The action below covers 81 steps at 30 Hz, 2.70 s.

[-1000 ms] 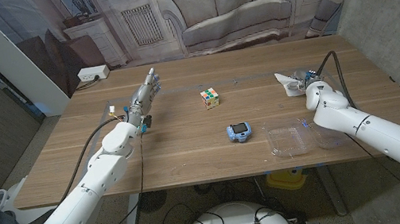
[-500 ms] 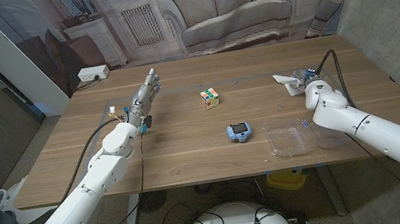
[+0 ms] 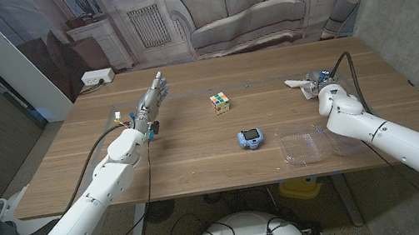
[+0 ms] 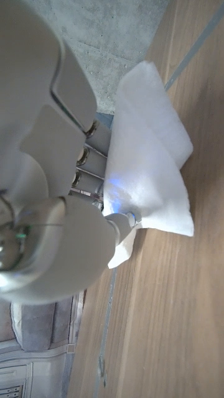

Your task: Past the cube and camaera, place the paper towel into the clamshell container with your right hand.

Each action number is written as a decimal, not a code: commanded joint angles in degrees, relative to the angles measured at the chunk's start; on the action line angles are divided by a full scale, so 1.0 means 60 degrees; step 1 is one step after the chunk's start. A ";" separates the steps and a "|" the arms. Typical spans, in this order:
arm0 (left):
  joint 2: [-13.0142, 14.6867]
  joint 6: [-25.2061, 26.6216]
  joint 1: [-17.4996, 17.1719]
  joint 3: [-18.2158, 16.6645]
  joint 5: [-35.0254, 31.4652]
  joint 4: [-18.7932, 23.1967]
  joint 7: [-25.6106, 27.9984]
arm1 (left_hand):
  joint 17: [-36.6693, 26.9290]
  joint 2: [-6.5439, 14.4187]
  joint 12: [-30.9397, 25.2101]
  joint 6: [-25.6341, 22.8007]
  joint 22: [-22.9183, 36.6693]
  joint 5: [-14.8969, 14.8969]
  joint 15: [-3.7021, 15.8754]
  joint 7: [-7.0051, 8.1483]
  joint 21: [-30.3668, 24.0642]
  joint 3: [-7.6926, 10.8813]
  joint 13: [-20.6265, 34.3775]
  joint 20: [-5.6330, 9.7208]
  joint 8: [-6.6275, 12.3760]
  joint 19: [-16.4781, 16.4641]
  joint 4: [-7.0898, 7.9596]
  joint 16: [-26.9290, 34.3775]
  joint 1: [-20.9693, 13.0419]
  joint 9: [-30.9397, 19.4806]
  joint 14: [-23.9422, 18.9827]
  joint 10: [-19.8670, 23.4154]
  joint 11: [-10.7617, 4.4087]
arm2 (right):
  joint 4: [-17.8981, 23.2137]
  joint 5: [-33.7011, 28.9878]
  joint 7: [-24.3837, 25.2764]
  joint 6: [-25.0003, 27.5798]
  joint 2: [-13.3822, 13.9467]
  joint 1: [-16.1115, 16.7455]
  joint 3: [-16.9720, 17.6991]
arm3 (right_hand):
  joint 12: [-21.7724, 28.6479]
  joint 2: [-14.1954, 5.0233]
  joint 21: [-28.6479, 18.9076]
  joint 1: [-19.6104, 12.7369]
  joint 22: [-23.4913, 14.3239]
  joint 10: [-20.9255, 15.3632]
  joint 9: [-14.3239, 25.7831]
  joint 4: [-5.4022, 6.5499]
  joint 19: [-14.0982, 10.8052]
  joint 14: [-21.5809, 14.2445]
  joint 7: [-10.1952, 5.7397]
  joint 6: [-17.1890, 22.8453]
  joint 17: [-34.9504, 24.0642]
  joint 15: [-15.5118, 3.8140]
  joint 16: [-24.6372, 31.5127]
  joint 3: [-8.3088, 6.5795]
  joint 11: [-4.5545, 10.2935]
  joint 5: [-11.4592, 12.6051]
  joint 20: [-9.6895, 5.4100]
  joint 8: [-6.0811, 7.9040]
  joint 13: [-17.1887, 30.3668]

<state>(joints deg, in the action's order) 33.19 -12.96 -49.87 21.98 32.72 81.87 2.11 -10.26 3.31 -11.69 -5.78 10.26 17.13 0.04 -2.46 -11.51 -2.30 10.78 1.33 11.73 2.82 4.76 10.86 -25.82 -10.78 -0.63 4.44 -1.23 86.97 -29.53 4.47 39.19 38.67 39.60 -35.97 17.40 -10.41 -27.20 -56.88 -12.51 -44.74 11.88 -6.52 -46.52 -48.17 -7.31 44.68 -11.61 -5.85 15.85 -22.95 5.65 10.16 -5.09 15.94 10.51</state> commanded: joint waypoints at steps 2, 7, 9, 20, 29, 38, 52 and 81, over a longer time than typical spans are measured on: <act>0.0028 0.0048 0.0026 -0.0011 0.0020 0.0033 -0.0024 | -0.0036 0.0062 -0.0002 -0.0083 0.0019 -0.0045 0.0026 0.0020 0.0017 -0.0073 0.0042 -0.0021 -0.0023 0.0041 0.0006 -0.0013 -0.0017 -0.0017 -0.0012 0.0020 -0.0009 | 0.0306 -0.0110 0.0387 0.0037 0.0057 0.0124 0.0146 | 0.0022 -0.0048 -0.0126 0.0270 -0.0015 -0.0226 0.0058 0.0300 0.0004 -0.0168 -0.0013 0.0390 -0.0023 -0.1186 -0.0037 0.0010 0.0087 -0.0035 -0.1190 0.0080 0.0037; 0.0068 0.0075 0.0034 -0.0026 -0.0014 0.0109 0.0015 | -0.0035 0.0065 -0.0005 -0.0080 0.0019 -0.0047 0.0002 -0.0005 0.0013 -0.0084 0.0042 0.0019 -0.0025 0.0035 0.0007 -0.0012 -0.0020 -0.0017 -0.0013 0.0029 -0.0015 | 0.0561 -0.0104 0.0493 0.0059 0.0148 0.0246 0.0235 | 0.0015 -0.0050 -0.0162 0.0270 -0.0018 -0.0328 0.0074 0.0337 -0.0005 -0.0192 -0.0052 0.0548 -0.0015 -0.1202 -0.0074 -0.0025 0.0132 -0.0033 -0.1200 0.0110 0.0036; 0.0065 0.0053 0.0037 -0.0032 -0.0019 0.0110 0.0018 | -0.0035 0.0066 -0.0003 -0.0079 0.0019 -0.0048 0.0010 0.0002 0.0013 -0.0088 0.0042 0.0020 -0.0026 0.0037 0.0008 -0.0011 -0.0021 -0.0017 -0.0016 0.0023 -0.0009 | 0.0650 -0.0105 0.0511 0.0113 0.0163 0.0277 0.0257 | 0.0007 -0.0045 -0.0169 0.0265 -0.0018 -0.0339 0.0078 0.0342 -0.0004 -0.0200 -0.0060 0.0583 -0.0012 -0.1202 -0.0084 -0.0034 0.0129 -0.0033 -0.1202 0.0115 0.0036; 0.0019 0.0038 0.0096 -0.0007 -0.0009 0.0014 -0.0031 | -0.0035 0.0075 0.0003 -0.0082 0.0019 -0.0053 0.0003 -0.0007 0.0011 -0.0105 0.0042 0.0029 -0.0027 0.0037 0.0008 -0.0016 -0.0027 -0.0017 -0.0002 0.0010 -0.0038 | 0.1098 0.0047 0.0682 0.0145 0.0272 0.0502 0.0445 | -0.0035 -0.0015 -0.0195 0.0218 -0.0014 -0.0375 0.0091 0.0328 0.0018 -0.0179 -0.0023 0.0614 0.0001 -0.1204 -0.0150 -0.0084 0.0121 -0.0030 -0.1205 0.0087 0.0035; 0.0147 0.0175 0.0062 -0.0016 -0.0059 0.0216 0.0014 | -0.0035 0.0082 0.0002 -0.0084 0.0019 -0.0056 -0.0002 -0.0014 0.0009 -0.0119 0.0042 0.0041 -0.0028 0.0033 0.0008 -0.0013 -0.0033 -0.0017 -0.0010 0.0012 -0.0041 | 0.1598 0.0256 0.0994 0.0076 0.0476 0.0892 0.0749 | -0.0069 -0.0002 -0.0213 0.0203 -0.0010 -0.0410 0.0101 0.0337 0.0047 -0.0171 -0.0039 0.0640 0.0005 -0.1200 -0.0197 -0.0114 0.0080 -0.0028 -0.1201 0.0061 0.0035; 0.0144 0.0227 0.0172 0.0039 -0.0099 0.0200 -0.0053 | -0.0035 0.0089 0.0000 -0.0069 0.0018 -0.0059 0.0009 -0.0023 0.0011 -0.0136 0.0042 0.0040 -0.0035 0.0043 0.0008 -0.0011 -0.0040 -0.0017 -0.0015 0.0019 -0.0042 | 0.2102 0.0446 0.1337 -0.0084 0.0744 0.1359 0.1033 | -0.0104 0.0024 -0.0223 0.0180 -0.0005 -0.0444 0.0110 0.0330 0.0090 -0.0140 -0.0050 0.0697 0.0011 -0.1202 -0.0252 -0.0139 0.0097 -0.0029 -0.1200 0.0049 0.0035; 0.0185 0.0402 0.0160 0.0080 -0.0102 0.0347 -0.0034 | -0.0034 0.0101 -0.0007 -0.0087 0.0018 -0.0064 0.0013 -0.0010 0.0006 -0.0158 0.0042 0.0047 -0.0029 0.0036 0.0009 -0.0008 -0.0050 -0.0017 -0.0022 0.0037 -0.0058 | 0.2604 0.1084 0.1599 -0.0913 0.1271 0.1997 0.1620 | -0.0190 0.0069 -0.0210 0.0163 0.0011 -0.0468 0.0127 0.0328 0.0260 -0.0049 -0.0098 0.0739 0.0018 -0.1192 -0.0368 -0.0168 0.0281 -0.0041 -0.1190 -0.0007 0.0037; 0.0574 0.1490 -0.0624 -0.0237 -0.0366 0.2113 0.1552 | -0.0033 0.0129 -0.0012 -0.0126 0.0017 -0.0071 0.0023 0.0000 -0.0007 -0.0204 0.0043 0.0049 -0.0019 0.0001 0.0006 0.0003 -0.0079 -0.0018 -0.0067 0.0062 -0.0010 | 0.2987 0.2008 0.1832 -0.2947 0.2317 0.2701 0.2517 | -0.0277 0.0077 -0.0262 0.0143 0.0025 -0.0594 0.0141 0.0318 0.0347 -0.0018 -0.0129 0.0935 0.0007 -0.1207 -0.0467 -0.0206 0.0348 -0.0046 -0.1184 -0.0043 0.0041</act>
<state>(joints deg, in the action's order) 35.72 -6.12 -51.66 21.52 31.05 90.38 8.32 -10.26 3.77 -11.69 -5.78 10.25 16.69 0.04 -2.46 -11.51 -3.25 10.78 1.33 11.73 2.81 4.75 10.86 -26.29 -10.79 -0.64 4.44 -1.23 104.25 -19.85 14.67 27.41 50.34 54.17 -22.81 15.94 -9.95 -28.40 -56.13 -12.25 -47.99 12.42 -4.64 -44.75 -48.66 -8.20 49.66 -11.47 -6.14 13.13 -23.71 7.49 9.95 -5.00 15.81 10.51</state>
